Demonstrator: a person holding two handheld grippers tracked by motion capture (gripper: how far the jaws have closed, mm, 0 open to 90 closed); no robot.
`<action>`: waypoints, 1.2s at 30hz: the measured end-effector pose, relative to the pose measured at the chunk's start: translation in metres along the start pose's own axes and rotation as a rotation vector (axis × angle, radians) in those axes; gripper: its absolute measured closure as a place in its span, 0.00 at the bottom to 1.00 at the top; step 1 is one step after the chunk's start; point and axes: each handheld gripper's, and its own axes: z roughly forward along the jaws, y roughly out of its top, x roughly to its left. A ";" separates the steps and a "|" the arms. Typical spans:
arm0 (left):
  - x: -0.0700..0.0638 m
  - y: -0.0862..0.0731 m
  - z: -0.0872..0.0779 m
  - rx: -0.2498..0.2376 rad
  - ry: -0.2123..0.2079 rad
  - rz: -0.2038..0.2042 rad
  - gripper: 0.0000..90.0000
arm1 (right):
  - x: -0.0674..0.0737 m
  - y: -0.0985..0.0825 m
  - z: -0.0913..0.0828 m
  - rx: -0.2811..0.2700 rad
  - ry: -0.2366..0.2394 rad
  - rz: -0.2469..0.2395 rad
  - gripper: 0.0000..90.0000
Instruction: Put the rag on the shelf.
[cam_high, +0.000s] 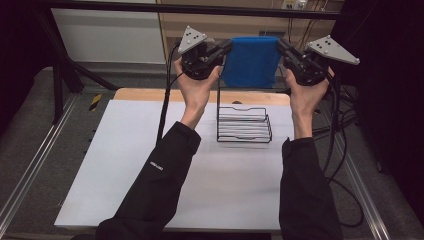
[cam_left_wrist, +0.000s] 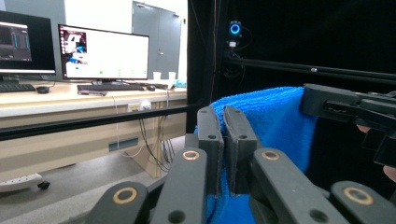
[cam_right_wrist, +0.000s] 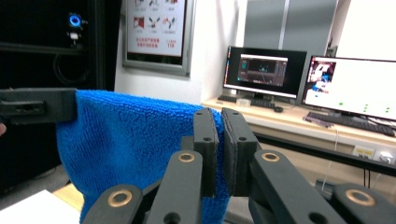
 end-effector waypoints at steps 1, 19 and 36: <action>0.000 -0.001 0.000 0.004 0.000 0.002 0.96 | 0.000 -0.002 0.001 0.008 -0.002 -0.006 0.95; 0.000 -0.029 0.001 0.081 -0.028 0.031 0.96 | -0.005 -0.030 -0.007 0.081 0.016 0.010 0.95; -0.004 -0.040 -0.006 0.161 -0.078 0.057 0.95 | -0.004 -0.044 -0.024 0.134 0.062 0.024 0.95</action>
